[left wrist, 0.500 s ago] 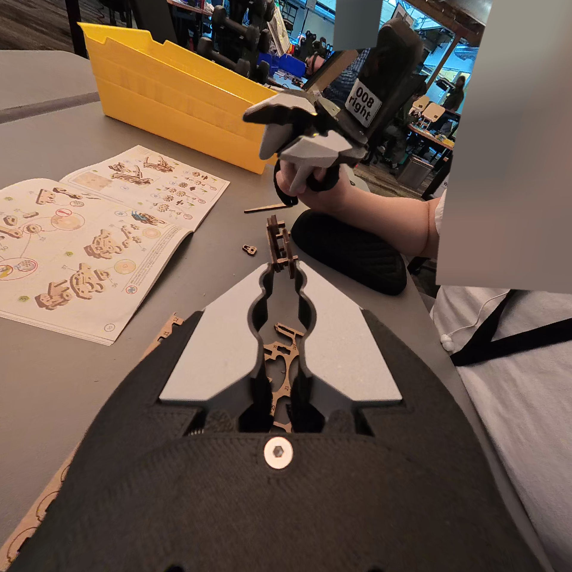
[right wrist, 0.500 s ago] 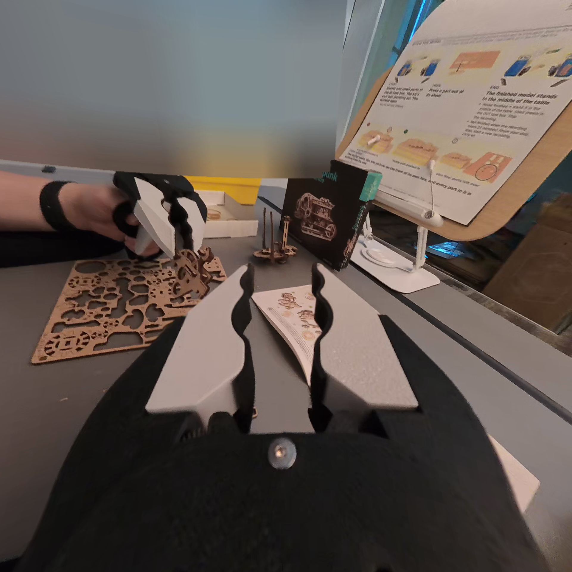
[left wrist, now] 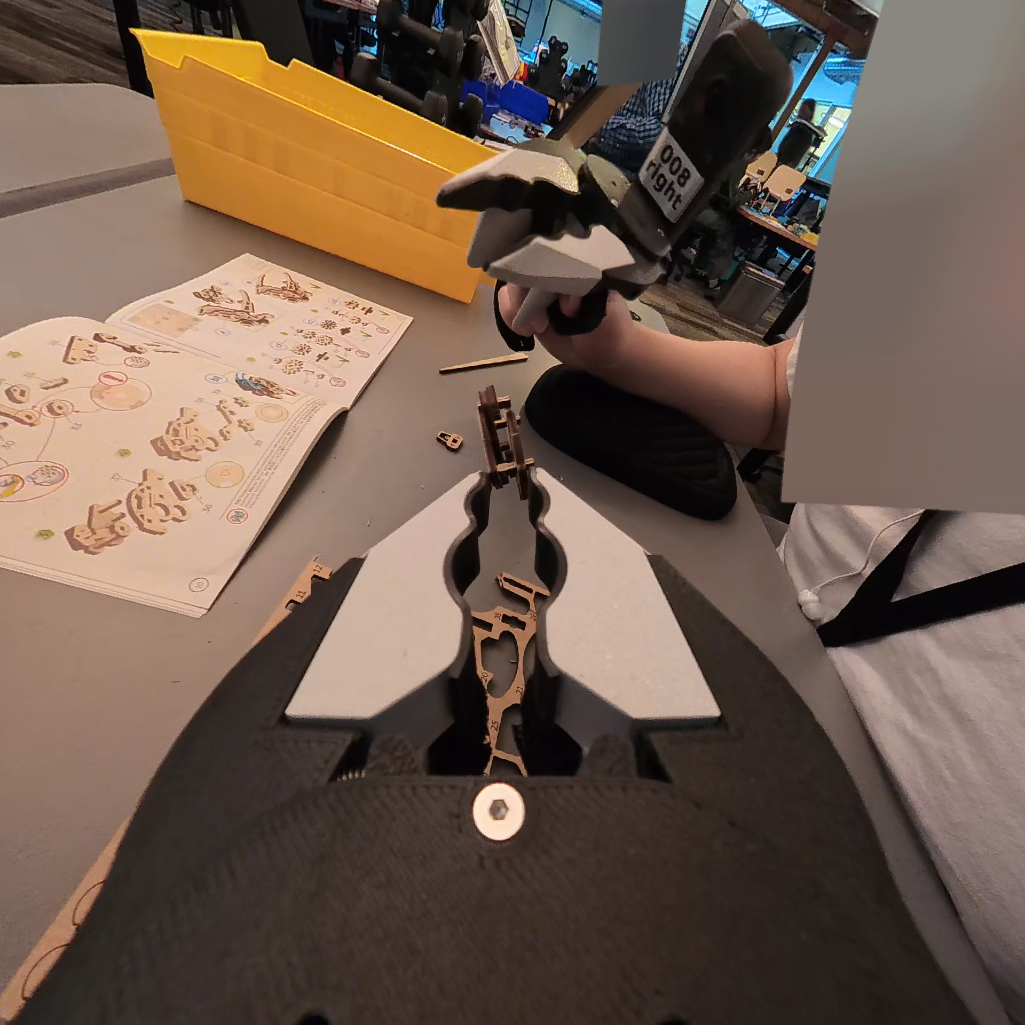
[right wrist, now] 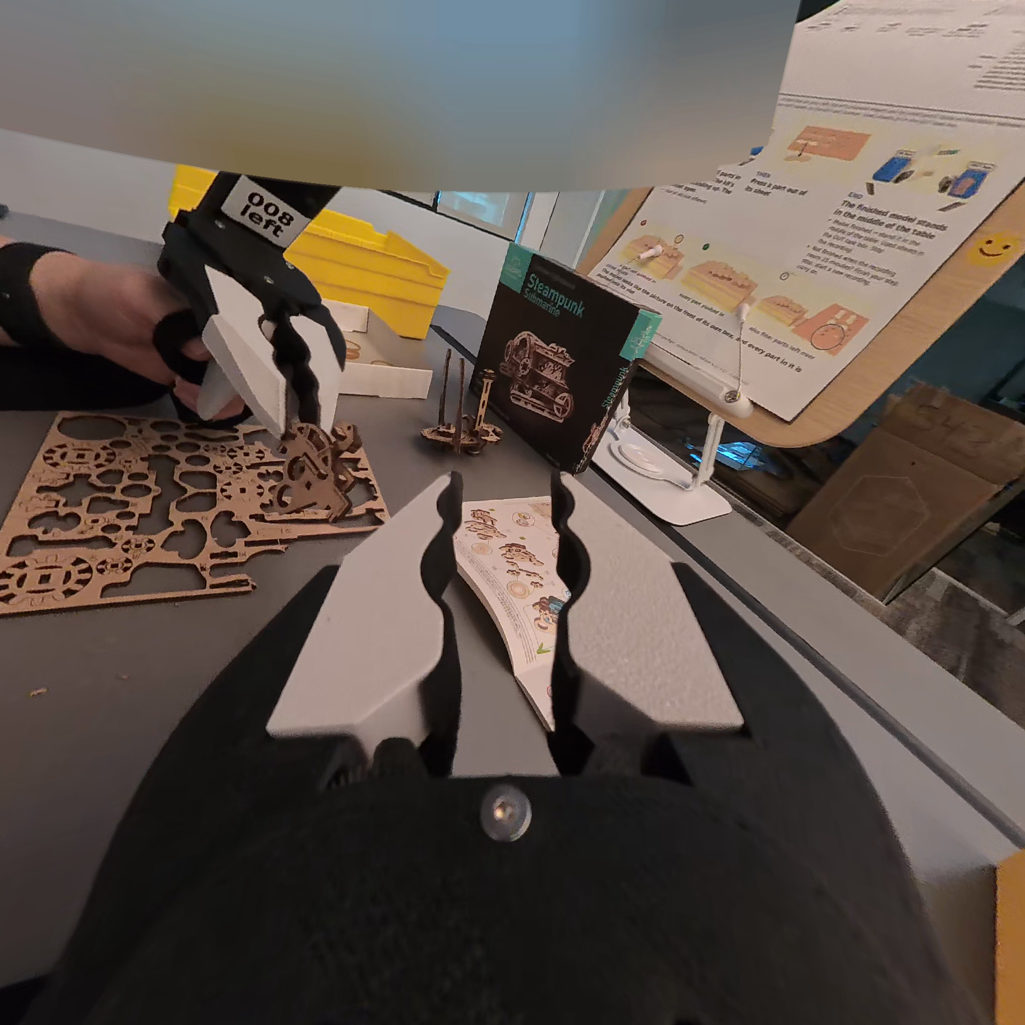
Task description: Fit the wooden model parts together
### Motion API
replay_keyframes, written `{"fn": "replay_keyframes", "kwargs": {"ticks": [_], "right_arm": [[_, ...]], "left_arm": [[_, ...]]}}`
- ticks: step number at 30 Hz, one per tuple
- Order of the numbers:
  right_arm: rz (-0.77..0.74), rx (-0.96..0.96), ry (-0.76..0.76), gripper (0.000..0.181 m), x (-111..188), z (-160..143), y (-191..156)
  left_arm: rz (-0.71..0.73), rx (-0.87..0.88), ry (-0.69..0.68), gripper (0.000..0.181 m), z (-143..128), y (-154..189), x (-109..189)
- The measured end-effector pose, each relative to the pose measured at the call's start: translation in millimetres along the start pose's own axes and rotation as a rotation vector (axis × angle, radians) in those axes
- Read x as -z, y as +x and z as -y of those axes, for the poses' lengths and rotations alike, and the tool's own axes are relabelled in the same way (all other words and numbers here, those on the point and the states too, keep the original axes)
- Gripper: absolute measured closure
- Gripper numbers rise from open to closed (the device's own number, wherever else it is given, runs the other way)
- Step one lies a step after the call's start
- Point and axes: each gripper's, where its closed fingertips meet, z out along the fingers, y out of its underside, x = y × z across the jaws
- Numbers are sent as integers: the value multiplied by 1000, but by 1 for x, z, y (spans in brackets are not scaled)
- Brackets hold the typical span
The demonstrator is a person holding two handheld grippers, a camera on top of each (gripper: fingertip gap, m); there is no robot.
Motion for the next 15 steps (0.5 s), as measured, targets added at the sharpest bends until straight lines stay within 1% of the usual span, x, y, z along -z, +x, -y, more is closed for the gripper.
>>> {"fn": "replay_keyframes", "kwargs": {"ticks": [5, 9, 15], "right_arm": [[6, 23, -12, 151, -1, -1, -3], [6, 28, -17, 151, -1, -2, -3], [9, 34, -35, 151, -3, -6, -4]], "left_arm": [[5, 10, 1, 170, 0, -2, 0], [40, 26, -26, 170, -6, -9, 0], [41, 54, -11, 170, -4, -11, 2]]}}
